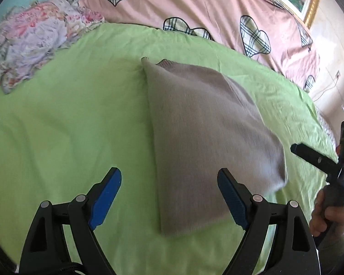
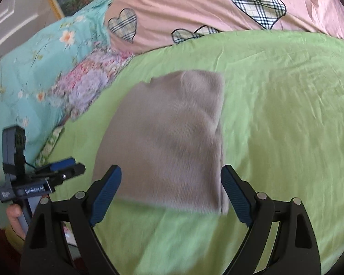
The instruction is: Fold small clothes
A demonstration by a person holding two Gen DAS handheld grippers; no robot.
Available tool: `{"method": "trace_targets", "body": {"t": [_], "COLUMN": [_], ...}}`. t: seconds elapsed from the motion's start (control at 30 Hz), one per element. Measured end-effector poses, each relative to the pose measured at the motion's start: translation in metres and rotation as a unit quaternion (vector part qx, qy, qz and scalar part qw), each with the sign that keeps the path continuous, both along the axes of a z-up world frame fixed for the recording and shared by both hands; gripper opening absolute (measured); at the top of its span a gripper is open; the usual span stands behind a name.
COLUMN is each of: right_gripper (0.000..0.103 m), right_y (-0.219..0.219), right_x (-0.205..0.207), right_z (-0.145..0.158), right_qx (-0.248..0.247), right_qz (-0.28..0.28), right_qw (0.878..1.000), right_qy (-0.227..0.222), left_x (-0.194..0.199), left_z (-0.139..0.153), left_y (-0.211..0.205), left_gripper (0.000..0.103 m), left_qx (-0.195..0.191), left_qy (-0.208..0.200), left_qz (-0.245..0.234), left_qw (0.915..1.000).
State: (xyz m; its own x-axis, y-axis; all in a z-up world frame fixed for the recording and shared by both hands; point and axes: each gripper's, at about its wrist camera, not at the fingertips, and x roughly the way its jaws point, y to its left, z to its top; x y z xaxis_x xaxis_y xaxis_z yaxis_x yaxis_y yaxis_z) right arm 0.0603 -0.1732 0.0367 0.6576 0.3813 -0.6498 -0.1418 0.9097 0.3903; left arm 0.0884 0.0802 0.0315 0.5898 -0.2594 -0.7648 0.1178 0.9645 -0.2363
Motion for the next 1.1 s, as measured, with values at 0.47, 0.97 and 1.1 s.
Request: {"method": "trace_targets", "body": {"t": [0.47, 0.97, 1.1], "right_gripper": [0.044, 0.021, 0.021], "right_y": [-0.034, -0.035, -0.044], "right_x": [0.142, 0.151, 0.122], "right_z": [-0.049, -0.045, -0.027], "right_qx": [0.083, 0.01, 0.028], "right_qz": [-0.027, -0.051, -0.059], "right_qw": [0.992, 0.996, 0.996], "right_qy": [0.096, 0.078, 0.068], "left_x": [0.165, 0.191, 0.168], "left_z": [-0.043, -0.027, -0.009], "left_y": [0.035, -0.003, 0.007], "left_gripper": [0.086, 0.027, 0.028], "left_qx": [-0.148, -0.02, -0.002], "left_qy": [0.088, 0.036, 0.012], "left_qz": [0.009, 0.014, 0.039], "left_qw": [0.985, 0.9991, 0.9992]}}
